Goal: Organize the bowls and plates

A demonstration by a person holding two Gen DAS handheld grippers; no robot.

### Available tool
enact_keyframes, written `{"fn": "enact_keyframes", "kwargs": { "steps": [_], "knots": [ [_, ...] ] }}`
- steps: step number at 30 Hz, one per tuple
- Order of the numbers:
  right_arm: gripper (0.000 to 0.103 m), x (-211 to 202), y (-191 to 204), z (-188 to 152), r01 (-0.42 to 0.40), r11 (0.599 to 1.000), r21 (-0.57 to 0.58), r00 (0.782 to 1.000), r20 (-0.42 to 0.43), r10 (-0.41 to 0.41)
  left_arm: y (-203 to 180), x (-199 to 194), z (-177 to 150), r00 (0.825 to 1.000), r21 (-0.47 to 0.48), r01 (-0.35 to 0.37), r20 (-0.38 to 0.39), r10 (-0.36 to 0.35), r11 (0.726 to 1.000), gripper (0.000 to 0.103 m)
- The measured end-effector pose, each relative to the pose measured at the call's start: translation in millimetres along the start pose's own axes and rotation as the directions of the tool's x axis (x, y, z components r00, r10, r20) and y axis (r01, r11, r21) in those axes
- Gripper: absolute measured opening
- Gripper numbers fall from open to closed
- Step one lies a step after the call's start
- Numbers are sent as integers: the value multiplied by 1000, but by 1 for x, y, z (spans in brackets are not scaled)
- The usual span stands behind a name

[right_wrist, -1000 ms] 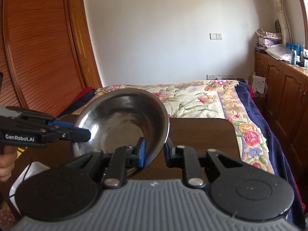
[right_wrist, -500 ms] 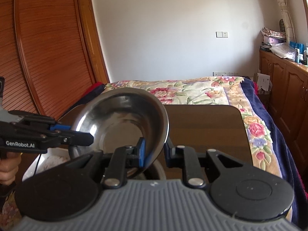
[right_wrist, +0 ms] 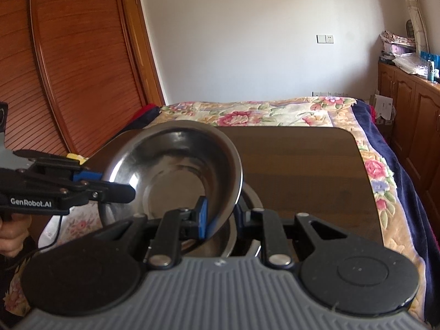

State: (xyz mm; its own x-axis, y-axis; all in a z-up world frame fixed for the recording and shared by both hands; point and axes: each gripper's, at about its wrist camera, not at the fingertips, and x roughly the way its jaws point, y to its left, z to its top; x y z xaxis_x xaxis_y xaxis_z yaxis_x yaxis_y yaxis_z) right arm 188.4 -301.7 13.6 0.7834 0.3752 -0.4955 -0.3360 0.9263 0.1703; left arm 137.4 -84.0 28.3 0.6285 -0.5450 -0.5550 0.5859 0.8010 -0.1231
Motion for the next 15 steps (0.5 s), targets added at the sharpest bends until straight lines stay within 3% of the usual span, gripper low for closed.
{"fn": "enact_keyframes", "kwargs": {
  "steps": [7,15],
  "knots": [
    [23,5,5,-4,-13,1000,9,1000,-9,13,9,6,2,1000,4,-13,-28,14,1000,48],
    [24,5,13,-12,0,1000,-16,999,-43,0,6,17,-7,995,77,1,-99,6,997,59]
  ]
}}
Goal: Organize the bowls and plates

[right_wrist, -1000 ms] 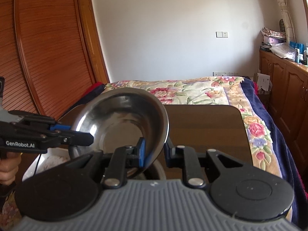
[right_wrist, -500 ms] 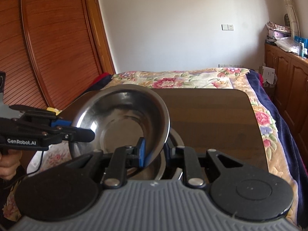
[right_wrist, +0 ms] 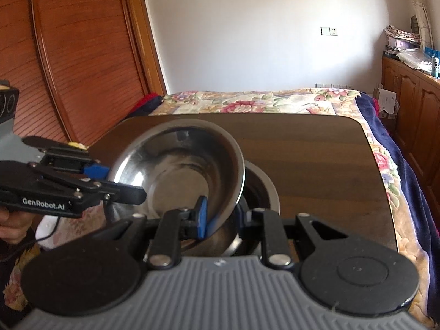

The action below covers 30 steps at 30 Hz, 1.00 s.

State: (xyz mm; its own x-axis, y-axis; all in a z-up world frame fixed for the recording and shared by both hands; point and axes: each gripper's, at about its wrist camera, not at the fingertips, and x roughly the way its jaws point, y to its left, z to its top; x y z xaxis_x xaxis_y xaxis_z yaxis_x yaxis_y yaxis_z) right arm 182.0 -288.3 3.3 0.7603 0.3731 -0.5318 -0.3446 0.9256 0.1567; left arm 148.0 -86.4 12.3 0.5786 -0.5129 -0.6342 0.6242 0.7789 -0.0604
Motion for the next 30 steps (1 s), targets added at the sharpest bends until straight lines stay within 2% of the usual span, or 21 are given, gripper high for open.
{"fn": "enact_keyframes", "kwargs": {
  "steps": [5,10,12,13,17,24,30],
  "knots": [
    [30,3,3,-3,6,1000,-17,1000,-26,-6,4,10,-5,999,17,3,-40,-2,1000,62],
    [33,6,10,-2,32,998,-57,999,-28,-33,8,14,-5,999,22,9,-48,-8,1000,68],
    [50,5,11,-2,51,997,-65,998,-24,-53,10,12,-5,999,18,9,-43,-9,1000,73],
    [51,4,12,-2,56,996,-71,998,-18,-57,11,10,-4,999,15,9,-38,-8,1000,74],
    [55,-3,12,-1,65,995,-76,998,3,-65,19,-4,0,1000,5,-22,1,22,1000,86],
    [55,-5,10,1,79,994,-71,997,26,-77,43,-41,5,993,-44,-83,79,86,996,86],
    [55,-6,11,1,79,995,-63,996,42,-77,58,-81,10,975,-69,-151,156,160,986,89]
  ]
}}
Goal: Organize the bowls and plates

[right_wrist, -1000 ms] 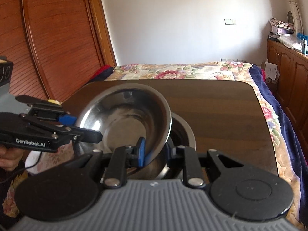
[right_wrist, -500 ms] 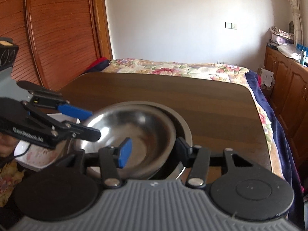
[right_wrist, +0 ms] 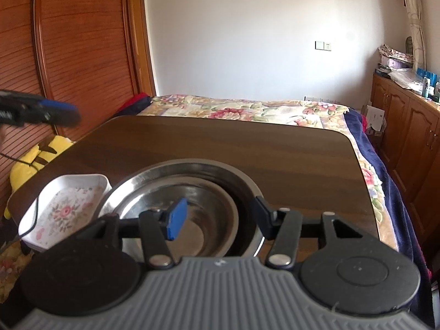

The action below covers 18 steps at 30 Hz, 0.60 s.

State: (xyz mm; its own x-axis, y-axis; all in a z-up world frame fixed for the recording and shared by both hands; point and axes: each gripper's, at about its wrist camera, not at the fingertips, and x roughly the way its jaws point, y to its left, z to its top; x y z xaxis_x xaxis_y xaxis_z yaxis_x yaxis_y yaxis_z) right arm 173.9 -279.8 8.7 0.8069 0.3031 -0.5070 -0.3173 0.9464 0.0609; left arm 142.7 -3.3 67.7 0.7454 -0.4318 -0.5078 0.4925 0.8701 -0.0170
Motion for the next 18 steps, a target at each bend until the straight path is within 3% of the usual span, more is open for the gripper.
{"fn": "enact_keyframes", "kwargs": {
  "steps": [7,18],
  "knots": [
    [55,-8,2,1,15,1000,-6,999,30,-14,7,-36,8,996,-17,-41,76,42,999,92],
    [56,-27,2,-6,34,999,9,996,80,-34,-19,-62,-25,996,-33,-31,82,34,999,98]
  ]
}}
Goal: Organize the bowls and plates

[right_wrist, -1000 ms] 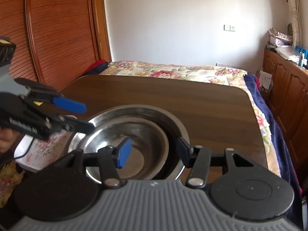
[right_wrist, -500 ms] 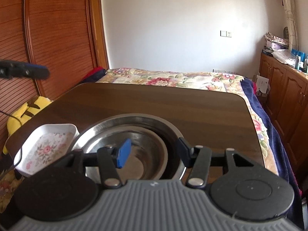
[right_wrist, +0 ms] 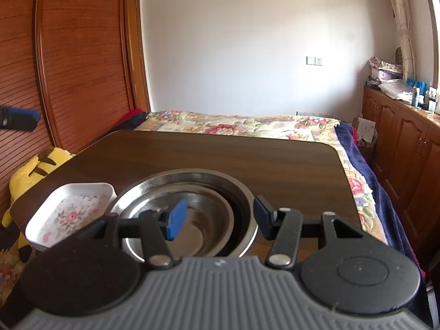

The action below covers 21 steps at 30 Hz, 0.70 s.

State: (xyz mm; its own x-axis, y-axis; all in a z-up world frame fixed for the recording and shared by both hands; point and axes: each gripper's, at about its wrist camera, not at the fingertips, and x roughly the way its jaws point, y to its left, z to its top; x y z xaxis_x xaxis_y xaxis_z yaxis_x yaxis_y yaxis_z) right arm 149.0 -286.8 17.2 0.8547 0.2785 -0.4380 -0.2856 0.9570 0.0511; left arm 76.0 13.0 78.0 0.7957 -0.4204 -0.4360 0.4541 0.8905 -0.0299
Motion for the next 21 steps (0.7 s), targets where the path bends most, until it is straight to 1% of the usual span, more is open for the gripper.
{"fn": "enact_keyframes", "kwargs": {
  "steps": [5,8,14,21],
  "knots": [
    [57,-2,-4,-7,5,1000,27,1000,8,-6,-6,4,-20,1000,-38,13,-6,-13,999,98],
    [62,-2,-5,-12,14,999,33,1000,14,-14,-11,12,-28,1000,-50,12,-5,-12,999,98],
    [71,2,-9,-22,19,998,59,999,31,-21,-30,28,-38,1000,-35,20,2,-20,999,98],
    [71,12,-15,-31,24,995,99,999,36,-28,-42,55,-49,1000,-54,25,-8,-25,998,98]
  ]
}}
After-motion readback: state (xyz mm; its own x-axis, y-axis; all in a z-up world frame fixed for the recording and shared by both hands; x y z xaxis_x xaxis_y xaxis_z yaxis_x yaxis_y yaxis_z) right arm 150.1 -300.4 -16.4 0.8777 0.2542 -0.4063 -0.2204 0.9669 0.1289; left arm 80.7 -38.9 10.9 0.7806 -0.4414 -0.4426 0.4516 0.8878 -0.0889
